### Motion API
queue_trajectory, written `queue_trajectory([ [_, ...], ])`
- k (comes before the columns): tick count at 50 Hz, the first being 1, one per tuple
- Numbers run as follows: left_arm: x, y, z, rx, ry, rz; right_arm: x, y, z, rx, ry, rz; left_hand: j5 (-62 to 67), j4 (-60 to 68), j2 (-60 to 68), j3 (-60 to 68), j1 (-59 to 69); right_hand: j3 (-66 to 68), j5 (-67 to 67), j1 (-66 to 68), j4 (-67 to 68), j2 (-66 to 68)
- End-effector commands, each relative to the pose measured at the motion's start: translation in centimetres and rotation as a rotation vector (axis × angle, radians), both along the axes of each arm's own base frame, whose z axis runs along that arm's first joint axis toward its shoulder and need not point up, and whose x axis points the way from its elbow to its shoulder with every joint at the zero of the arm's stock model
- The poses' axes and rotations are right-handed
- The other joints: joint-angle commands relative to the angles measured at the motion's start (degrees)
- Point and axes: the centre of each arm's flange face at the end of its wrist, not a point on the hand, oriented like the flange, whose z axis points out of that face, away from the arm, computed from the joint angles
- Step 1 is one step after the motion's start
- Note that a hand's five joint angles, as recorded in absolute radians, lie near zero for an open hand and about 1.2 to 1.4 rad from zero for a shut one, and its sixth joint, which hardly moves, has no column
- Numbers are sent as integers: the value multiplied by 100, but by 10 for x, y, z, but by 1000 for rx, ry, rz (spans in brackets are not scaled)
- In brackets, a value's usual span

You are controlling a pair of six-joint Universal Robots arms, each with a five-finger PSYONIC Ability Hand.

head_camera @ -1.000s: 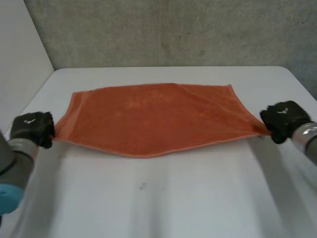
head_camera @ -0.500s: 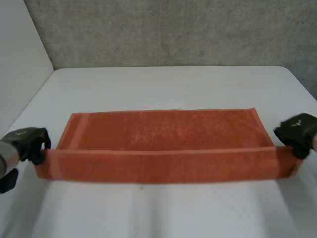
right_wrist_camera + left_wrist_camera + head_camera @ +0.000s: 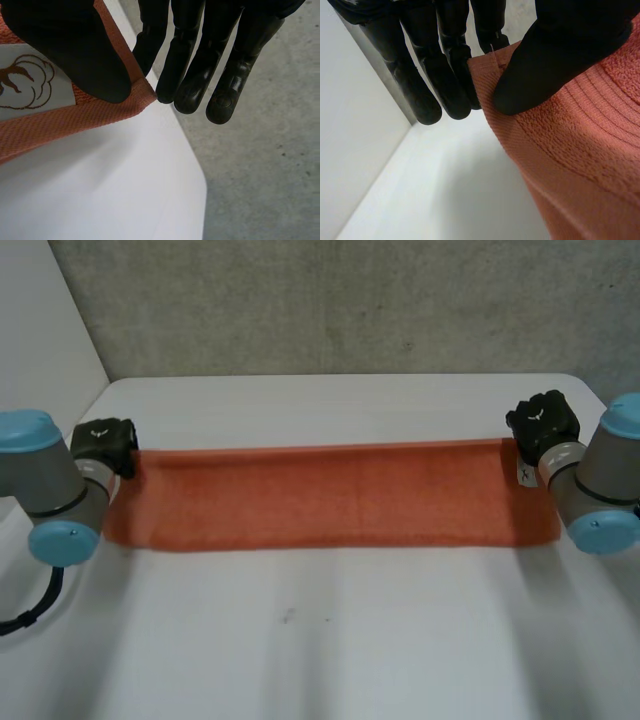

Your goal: Fold the laundry

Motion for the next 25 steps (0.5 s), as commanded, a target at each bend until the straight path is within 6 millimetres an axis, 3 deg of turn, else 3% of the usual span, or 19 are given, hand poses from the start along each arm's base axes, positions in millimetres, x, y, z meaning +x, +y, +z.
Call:
queue_trajectory([
  [1,-7,-11,-6,-75,9,-22,7,-13,-14,-24,-3,6,1053,1028,1018,1027,1137,-1698,-1611,-525,-1726,-1661],
  [2,-12,-11,-8,-89,12,-45,11,-13,-16,-27,-3,10,-93,-119,-129,-120,-9,-5811,-5724,-4638,-5839,-5774],
  [3,-16,-9,-9,-99,15,-66,15,-11,-18,-25,-3,16,-4385,-4411,-4421,-4411,-4301,-5811,-5724,-4638,-5839,-5774],
  [4,-17,-9,-9,-99,15,-66,15,-11,-18,-25,-3,16,-4428,-4453,-4464,-4454,-4344,-5811,-5724,-4638,-5839,-5774],
  [5,-20,-7,-10,-104,15,-86,16,-11,-16,-30,-9,10,-5677,-5703,-5713,-5703,-5593,-5811,-5724,-4638,-5839,-5774],
  [9,-26,-2,-8,-119,19,-115,16,-9,-4,-44,-40,-10,-5947,-5972,-5982,-5973,-5863,-5811,-5724,-4638,-5839,-5774],
  [11,-28,2,6,-151,23,-121,11,-2,17,-49,-112,-26,-5947,-5972,-5982,-5973,-5863,-5811,-5724,-4638,-5839,-5774],
  [12,-28,2,6,-151,23,-121,11,-2,17,-49,-112,-26,-5947,-5972,-5982,-5973,-5863,-5811,-5724,-4638,-5839,-5774],
  [14,-27,8,20,-167,26,-114,8,10,39,-49,-189,-28,-5947,-5972,-5982,-5973,-5863,-5811,-5724,-4638,-5839,-5774],
  [15,-27,8,20,-167,26,-114,8,10,39,-49,-190,-28,-5947,-5972,-5982,-5973,-5863,-5811,-5724,-4638,-5839,-5774],
  [19,-25,23,38,-169,29,-115,3,35,71,-46,-271,-24,-5947,-5972,-5982,-5973,-5863,-5811,-5724,-4638,-5839,-5774],
  [20,-25,23,38,-169,29,-115,3,35,71,-46,-272,-24,-5947,-5972,-5982,-5973,-5863,-5811,-5724,-4638,-5839,-5774],
  [22,-22,39,46,-158,39,-116,1,55,82,-25,-298,-5,-5947,-5972,-5982,-5973,-5863,-5811,-5724,-4638,-5839,-5774],
  [25,-21,48,50,-152,39,-119,-2,71,78,28,-295,23,-5947,-5972,-5982,-5973,-5863,-5774,-5687,-4601,-5802,-5737],
])
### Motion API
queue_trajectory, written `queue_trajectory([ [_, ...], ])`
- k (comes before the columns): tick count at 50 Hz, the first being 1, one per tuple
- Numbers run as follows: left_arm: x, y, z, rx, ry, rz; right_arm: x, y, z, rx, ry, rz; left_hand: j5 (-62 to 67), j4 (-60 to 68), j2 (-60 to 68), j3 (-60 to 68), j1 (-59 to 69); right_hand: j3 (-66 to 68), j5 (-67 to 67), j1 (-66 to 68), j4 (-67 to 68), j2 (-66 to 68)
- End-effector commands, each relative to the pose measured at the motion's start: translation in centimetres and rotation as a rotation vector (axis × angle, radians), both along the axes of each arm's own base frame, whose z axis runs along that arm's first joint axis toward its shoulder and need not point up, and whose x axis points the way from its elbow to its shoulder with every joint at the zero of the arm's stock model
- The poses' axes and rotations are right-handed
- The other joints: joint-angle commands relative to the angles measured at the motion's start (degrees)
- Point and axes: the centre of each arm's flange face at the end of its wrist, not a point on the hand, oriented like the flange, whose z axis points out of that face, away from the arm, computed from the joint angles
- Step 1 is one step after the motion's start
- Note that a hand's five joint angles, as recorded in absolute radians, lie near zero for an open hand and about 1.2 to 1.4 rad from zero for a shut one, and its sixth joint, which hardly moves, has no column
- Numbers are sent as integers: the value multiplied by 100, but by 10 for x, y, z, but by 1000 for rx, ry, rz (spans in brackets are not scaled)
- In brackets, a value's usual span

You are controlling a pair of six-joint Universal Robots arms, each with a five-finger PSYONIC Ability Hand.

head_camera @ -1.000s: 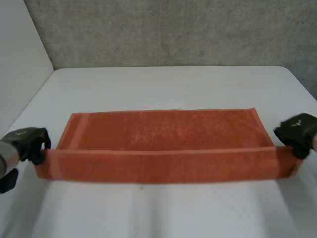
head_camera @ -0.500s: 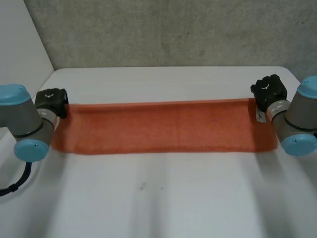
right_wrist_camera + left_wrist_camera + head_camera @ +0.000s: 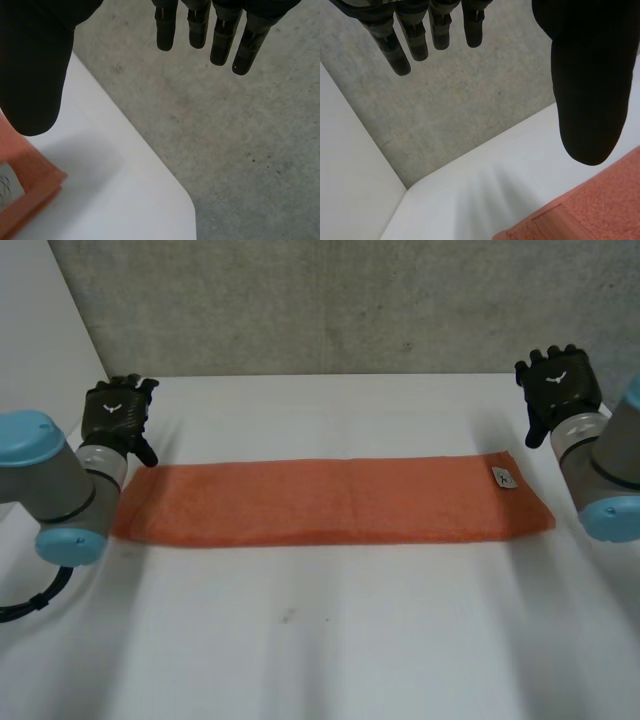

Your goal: Fold the laundry

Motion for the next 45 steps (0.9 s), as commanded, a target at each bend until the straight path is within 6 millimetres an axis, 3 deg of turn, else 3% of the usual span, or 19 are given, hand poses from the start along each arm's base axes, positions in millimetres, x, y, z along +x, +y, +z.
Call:
queue_trajectory([
  [1,6,36,18,25,7,-5,-6,39,11,65,-36,54,-190,32,34,13,-76,-191,-374,-172,-301,-227],
  [11,2,91,22,83,19,-35,-35,67,-28,359,-44,72,-190,32,34,13,-76,1540,1357,1560,1430,1504],
  [17,0,104,21,106,47,-44,-49,63,-42,404,-58,59,-190,32,34,13,-76,1996,1813,2015,1886,1959],
  [19,0,110,19,124,70,-48,-51,58,-57,438,-64,66,-190,32,34,13,-76,2030,1846,2049,1919,1993],
  [31,-1,114,18,136,94,-52,-58,42,-85,443,-57,56,-190,32,34,13,-76,3005,2822,3024,2895,2969],
  [33,-1,114,18,136,94,-52,-60,40,-87,441,-54,51,-190,32,34,13,-76,3695,3512,3714,3585,3658],
  [35,-1,114,19,135,94,-50,-64,34,-88,435,-55,36,-190,32,34,13,-76,6171,5988,6190,6061,6134],
  [37,-1,114,19,135,94,-50,-68,31,-87,428,-54,24,-190,32,34,13,-76,6761,6578,6781,6651,6725],
  [45,-1,114,23,122,98,-51,-104,15,-79,395,-48,-83,-190,32,34,13,-76,6767,6584,6786,6657,6731],
])
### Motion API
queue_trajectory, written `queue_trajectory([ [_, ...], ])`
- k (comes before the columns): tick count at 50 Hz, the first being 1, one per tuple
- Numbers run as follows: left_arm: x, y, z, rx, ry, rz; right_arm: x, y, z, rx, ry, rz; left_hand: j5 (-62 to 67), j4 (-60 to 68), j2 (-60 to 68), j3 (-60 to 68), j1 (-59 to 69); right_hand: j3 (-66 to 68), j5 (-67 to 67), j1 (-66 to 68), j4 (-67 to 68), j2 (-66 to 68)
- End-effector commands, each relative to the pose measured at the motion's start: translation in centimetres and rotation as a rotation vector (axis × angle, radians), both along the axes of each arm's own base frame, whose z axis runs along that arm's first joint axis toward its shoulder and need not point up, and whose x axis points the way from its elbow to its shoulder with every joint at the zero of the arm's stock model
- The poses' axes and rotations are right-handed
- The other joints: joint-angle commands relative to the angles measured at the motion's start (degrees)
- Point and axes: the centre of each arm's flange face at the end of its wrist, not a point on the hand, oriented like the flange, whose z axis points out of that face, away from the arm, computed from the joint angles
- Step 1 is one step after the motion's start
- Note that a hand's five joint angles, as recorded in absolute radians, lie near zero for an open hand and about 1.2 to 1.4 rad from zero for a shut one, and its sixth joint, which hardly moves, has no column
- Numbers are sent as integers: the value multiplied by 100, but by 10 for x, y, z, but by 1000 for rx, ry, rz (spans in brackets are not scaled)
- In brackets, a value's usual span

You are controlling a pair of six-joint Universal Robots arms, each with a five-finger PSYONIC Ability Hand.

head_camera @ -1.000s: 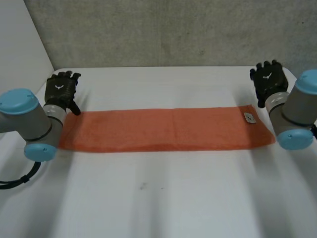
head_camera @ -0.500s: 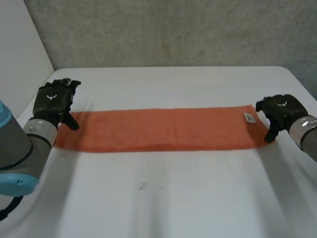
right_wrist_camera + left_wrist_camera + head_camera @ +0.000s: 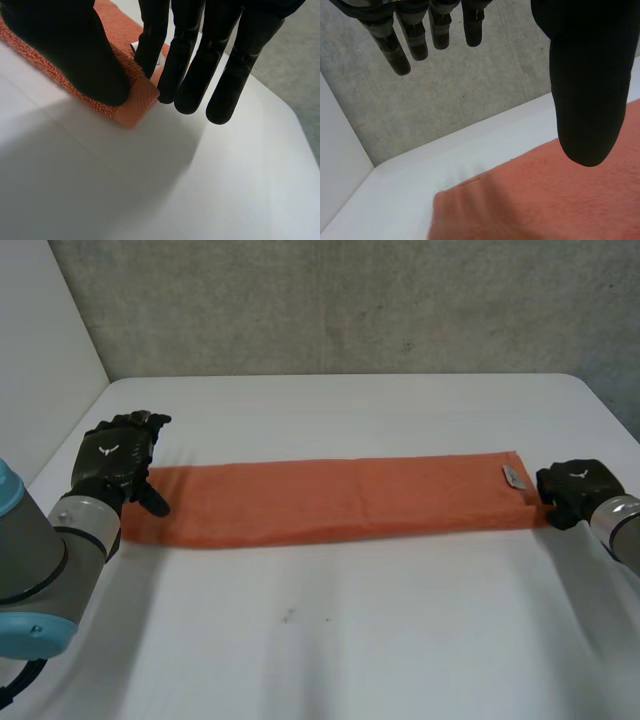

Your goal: Fold the laundry

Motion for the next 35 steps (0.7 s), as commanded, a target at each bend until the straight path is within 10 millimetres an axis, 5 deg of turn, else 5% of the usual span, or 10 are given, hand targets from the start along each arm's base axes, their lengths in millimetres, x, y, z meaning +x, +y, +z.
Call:
queue_trajectory([
  [1,1,0,6,-16,4,1,-40,-16,9,-33,56,-113,-189,37,55,40,-22,1228,1492,2541,1183,1230],
  [9,2,4,9,-19,5,4,-105,-37,35,-113,281,-303,-189,37,55,40,-22,1228,1492,2541,1183,1230],
  [15,3,4,9,-20,5,6,-97,-44,58,-187,274,-295,-189,37,55,40,-22,1228,1492,2541,1183,1230],
  [17,3,4,10,-22,6,6,-55,-41,93,-287,216,-220,-189,37,55,40,-22,1228,1492,2541,1183,1230],
  [18,3,4,10,-22,6,6,-55,-41,93,-287,216,-219,-189,37,55,40,-22,1228,1492,2541,1183,1230],
  [23,3,5,14,-35,8,7,63,-12,122,-399,85,80,-189,37,55,40,-22,1228,1492,2541,1183,1230],
  [26,4,5,16,-40,9,11,94,1,123,-412,58,173,-189,37,55,40,-22,1228,1492,2541,1183,1230],
  [28,4,5,17,-44,10,11,154,31,123,-435,13,354,-189,37,55,40,-22,1228,1492,2541,1183,1230],
  [31,5,5,17,-43,10,12,209,65,114,-443,-33,523,-189,37,55,40,-22,1228,1492,2541,1183,1230],
  [35,5,5,17,-41,9,14,248,99,94,-416,-62,666,-189,37,55,40,-22,1228,1492,2541,1183,1230],
])
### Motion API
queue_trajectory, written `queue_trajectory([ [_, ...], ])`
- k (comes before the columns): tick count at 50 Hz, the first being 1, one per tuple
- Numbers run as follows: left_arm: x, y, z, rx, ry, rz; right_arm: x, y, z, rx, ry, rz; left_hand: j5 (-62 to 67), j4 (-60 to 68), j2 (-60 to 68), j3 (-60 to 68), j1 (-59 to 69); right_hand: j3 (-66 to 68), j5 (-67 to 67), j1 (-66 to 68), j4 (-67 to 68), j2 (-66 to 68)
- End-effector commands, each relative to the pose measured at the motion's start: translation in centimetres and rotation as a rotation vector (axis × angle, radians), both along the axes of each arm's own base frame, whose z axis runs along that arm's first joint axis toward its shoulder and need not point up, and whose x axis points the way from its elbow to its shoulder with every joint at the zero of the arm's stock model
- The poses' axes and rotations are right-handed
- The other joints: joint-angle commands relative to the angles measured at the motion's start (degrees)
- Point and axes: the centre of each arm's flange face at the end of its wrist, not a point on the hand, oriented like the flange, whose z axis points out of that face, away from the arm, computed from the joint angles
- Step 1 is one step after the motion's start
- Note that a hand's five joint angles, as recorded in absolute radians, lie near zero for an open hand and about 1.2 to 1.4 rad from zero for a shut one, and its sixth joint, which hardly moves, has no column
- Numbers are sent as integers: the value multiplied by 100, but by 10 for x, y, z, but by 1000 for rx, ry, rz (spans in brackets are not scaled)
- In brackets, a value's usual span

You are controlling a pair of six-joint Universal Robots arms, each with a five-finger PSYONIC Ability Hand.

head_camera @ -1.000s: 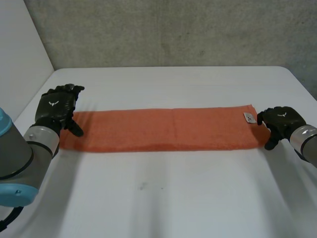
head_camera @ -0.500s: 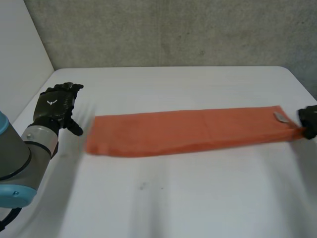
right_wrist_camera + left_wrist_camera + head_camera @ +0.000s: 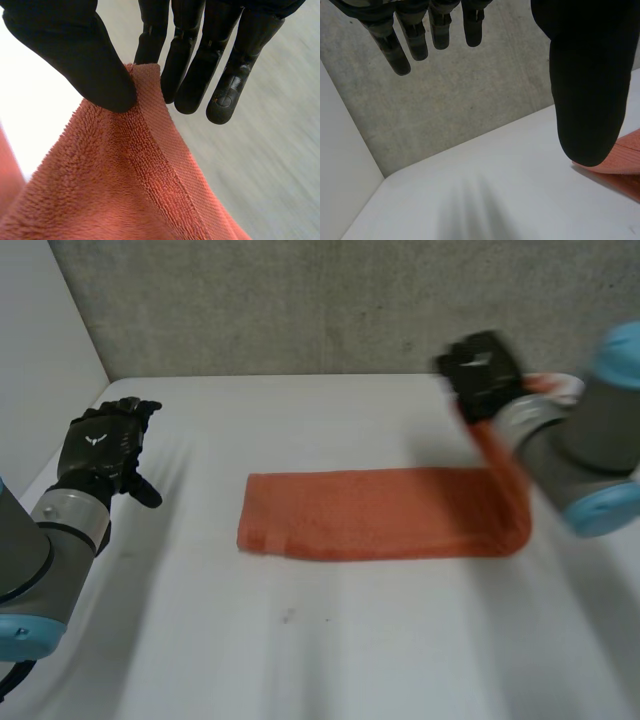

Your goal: Fold the laundry

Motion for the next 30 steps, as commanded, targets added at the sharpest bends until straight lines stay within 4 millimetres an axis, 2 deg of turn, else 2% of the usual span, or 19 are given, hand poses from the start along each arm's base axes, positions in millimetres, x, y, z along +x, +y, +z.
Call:
queue_trajectory([
  [1,1,1,-1,6,-1,2,100,79,-40,40,15,355,-189,37,55,40,-22,1210,1376,2461,1167,1230],
  [2,1,1,-1,6,-1,2,100,79,-40,41,15,355,-189,37,55,40,-22,1210,1376,2461,1167,1230],
  [4,1,2,-3,10,-2,-1,121,105,-70,91,41,450,-189,37,55,40,-22,1210,1376,2461,1167,1230],
  [5,1,2,-3,10,-2,-1,121,105,-70,92,42,450,-189,37,55,40,-22,1210,1376,2461,1167,1230],
  [7,-1,3,-3,10,-2,-5,135,127,-97,142,70,513,-189,37,55,40,-22,1210,1376,2461,1167,1230],
  [11,-3,4,-3,10,-2,-11,140,135,-112,170,89,521,-189,37,55,40,-22,1210,1376,2461,1167,1230],
  [12,-3,4,-3,10,-2,-11,140,135,-112,166,87,515,-189,37,55,40,-22,-16,150,1234,-60,4],
  [13,-4,5,-3,10,-2,-16,140,135,-112,166,87,515,-189,37,55,40,-22,-28,138,1222,-72,-8],
  [15,-7,6,-2,6,-1,-30,138,130,-98,143,71,466,-189,37,55,40,-22,-5790,-5624,-4539,-5833,-5770],
  [18,-19,10,2,-12,3,-68,135,126,-82,120,52,415,-189,37,55,40,-22,-5790,-5624,-4539,-5833,-5770],
  [20,-25,12,4,-20,5,-89,117,111,-52,118,-18,281,-189,37,55,40,-22,-5790,-5624,-4539,-5833,-5770],
  [21,-33,12,8,-37,6,-111,117,111,-52,118,-18,280,-189,37,55,40,-22,-5790,-5624,-4539,-5833,-5770],
  [22,-33,12,8,-37,6,-111,102,98,-43,142,-61,203,-189,37,55,40,-22,-5790,-5624,-4539,-5833,-5770],
  [23,-42,14,10,-48,7,-140,84,86,-40,178,-96,132,-151,75,93,78,16,-5790,-5624,-4539,-5833,-5770],
  [24,-54,16,9,-51,8,-172,84,86,-40,179,-97,131,-84,142,160,145,83,-5790,-5624,-4539,-5833,-5770],
  [25,-54,16,9,-51,8,-172,67,80,-39,221,-131,78,-83,143,161,146,84,-5790,-5624,-4539,-5833,-5770],
  [26,-66,18,8,-54,10,-209,52,76,-37,257,-167,43,-50,176,194,179,117,-5790,-5624,-4539,-5833,-5770],
  [27,-80,21,8,-64,14,-246,52,76,-37,257,-167,43,-49,176,194,179,117,-5790,-5624,-4539,-5833,-5770],
  [30,-91,20,6,-68,17,-270,22,70,-43,332,-209,-34,-49,176,194,179,117,-5790,-5624,-4539,-5833,-5770],
])
